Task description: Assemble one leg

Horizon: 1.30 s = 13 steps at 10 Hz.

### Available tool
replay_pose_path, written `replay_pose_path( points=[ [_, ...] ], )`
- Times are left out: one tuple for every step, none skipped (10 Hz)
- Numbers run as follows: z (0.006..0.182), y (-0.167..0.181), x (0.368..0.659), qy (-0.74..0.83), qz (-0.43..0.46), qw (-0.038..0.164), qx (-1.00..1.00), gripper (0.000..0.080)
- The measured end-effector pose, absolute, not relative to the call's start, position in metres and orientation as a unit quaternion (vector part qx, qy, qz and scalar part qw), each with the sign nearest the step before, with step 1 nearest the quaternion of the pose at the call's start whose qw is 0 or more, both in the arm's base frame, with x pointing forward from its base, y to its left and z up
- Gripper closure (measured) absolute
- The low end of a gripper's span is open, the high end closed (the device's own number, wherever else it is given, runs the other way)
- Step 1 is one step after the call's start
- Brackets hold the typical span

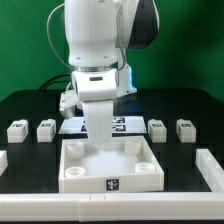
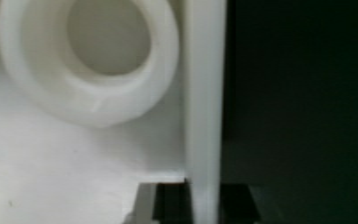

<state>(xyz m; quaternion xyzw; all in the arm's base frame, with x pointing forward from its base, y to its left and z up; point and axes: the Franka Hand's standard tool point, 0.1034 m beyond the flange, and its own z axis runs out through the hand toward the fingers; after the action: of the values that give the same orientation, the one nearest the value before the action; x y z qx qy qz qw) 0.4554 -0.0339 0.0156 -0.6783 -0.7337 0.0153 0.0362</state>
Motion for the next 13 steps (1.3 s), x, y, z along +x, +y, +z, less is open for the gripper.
replay_pose_path(
  points=[
    [0.015,-0.029,0.458,-0.728,0.014,0.036,-0.685,0.0741],
    [0.015,-0.012,0.471,-0.723,0.006,0.035,-0.690,0.0741],
    [0.016,0.010,0.484,-0.719,-0.003,0.035,-0.694,0.0741],
    [0.016,0.029,0.494,-0.722,-0.012,0.036,-0.691,0.0741],
    [0.016,0.045,0.502,-0.714,-0.016,0.040,-0.699,0.0741],
    [0.016,0.055,0.503,-0.705,-0.011,0.046,-0.708,0.0740],
    [0.016,0.057,0.503,-0.694,-0.003,0.050,-0.718,0.0739],
    [0.015,0.056,0.503,-0.692,0.000,0.053,-0.720,0.0739],
    [0.016,0.056,0.503,-0.692,-0.001,0.053,-0.720,0.0739],
    [0.015,0.056,0.503,-0.692,-0.001,0.053,-0.720,0.0729],
    [0.015,0.056,0.502,-0.692,0.000,0.053,-0.720,0.0729],
    [0.015,0.055,0.502,-0.692,0.000,0.053,-0.720,0.0551],
    [0.015,0.055,0.502,-0.692,0.000,0.054,-0.720,0.0367]
  ],
)
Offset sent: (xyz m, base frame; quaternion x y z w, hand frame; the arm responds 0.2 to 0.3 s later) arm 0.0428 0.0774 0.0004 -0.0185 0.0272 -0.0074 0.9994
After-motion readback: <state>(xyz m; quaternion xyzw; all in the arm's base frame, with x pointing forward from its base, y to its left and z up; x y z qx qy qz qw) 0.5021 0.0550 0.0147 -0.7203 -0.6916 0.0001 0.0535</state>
